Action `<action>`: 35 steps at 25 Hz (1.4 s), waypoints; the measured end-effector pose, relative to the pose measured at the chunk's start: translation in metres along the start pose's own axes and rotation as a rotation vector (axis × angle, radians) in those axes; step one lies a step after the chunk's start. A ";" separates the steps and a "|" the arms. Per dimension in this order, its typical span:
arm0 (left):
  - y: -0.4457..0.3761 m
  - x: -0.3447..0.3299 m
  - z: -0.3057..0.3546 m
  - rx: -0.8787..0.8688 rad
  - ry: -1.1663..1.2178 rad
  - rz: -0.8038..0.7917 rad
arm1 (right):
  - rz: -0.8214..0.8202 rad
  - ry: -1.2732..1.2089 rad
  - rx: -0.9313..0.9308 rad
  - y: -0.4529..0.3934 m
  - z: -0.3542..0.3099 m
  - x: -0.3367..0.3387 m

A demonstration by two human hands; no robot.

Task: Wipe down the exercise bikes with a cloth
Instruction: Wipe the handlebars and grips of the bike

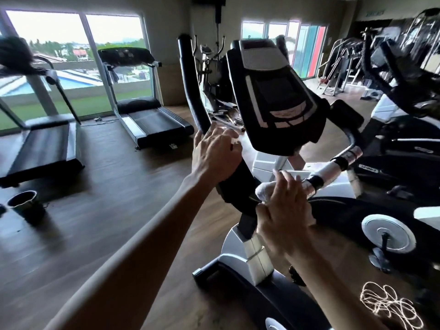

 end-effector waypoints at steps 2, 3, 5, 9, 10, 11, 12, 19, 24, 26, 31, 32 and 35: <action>0.001 -0.004 -0.001 0.003 -0.065 0.039 | -0.216 0.010 0.154 -0.003 0.005 -0.002; 0.001 -0.004 0.000 0.009 -0.084 0.042 | -0.296 0.025 0.294 -0.002 0.011 0.002; 0.003 -0.004 0.002 0.020 -0.133 0.058 | -0.357 0.165 0.552 -0.001 0.026 0.013; 0.007 -0.004 0.008 0.071 -0.200 0.070 | -0.024 0.308 0.646 -0.008 0.013 0.009; 0.008 -0.003 0.011 0.083 -0.221 0.075 | -0.019 0.256 0.542 -0.010 0.004 0.001; 0.009 -0.001 0.012 0.104 -0.237 0.075 | 0.014 0.239 0.453 -0.011 -0.004 -0.006; 0.010 0.000 0.014 0.119 -0.248 0.072 | 0.052 0.221 0.386 -0.010 -0.013 -0.008; 0.012 -0.001 0.015 0.122 -0.274 0.067 | 0.202 0.356 0.523 0.012 0.005 -0.003; 0.008 -0.007 0.009 0.116 -0.307 0.055 | 0.199 0.253 0.369 -0.002 -0.013 -0.004; 0.009 -0.007 0.008 0.104 -0.312 0.052 | 0.229 0.307 0.421 0.011 -0.003 -0.003; 0.005 -0.011 0.004 0.110 -0.334 0.049 | 0.146 0.342 0.389 -0.012 -0.011 -0.004; 0.005 -0.011 0.004 0.108 -0.341 0.049 | 0.148 0.338 0.375 -0.011 -0.011 -0.004; 0.005 -0.011 0.003 0.096 -0.367 0.048 | 0.232 0.355 0.444 0.012 -0.006 -0.003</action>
Point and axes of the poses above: each hand's wrist, its own y-axis away from the middle knuckle, its own x-axis out of the back of the hand, z = x × y, the point moved 7 cm from there along -y, towards the middle knuckle, and after that the axes turned 15 degrees about y, right-handed, at the moved point
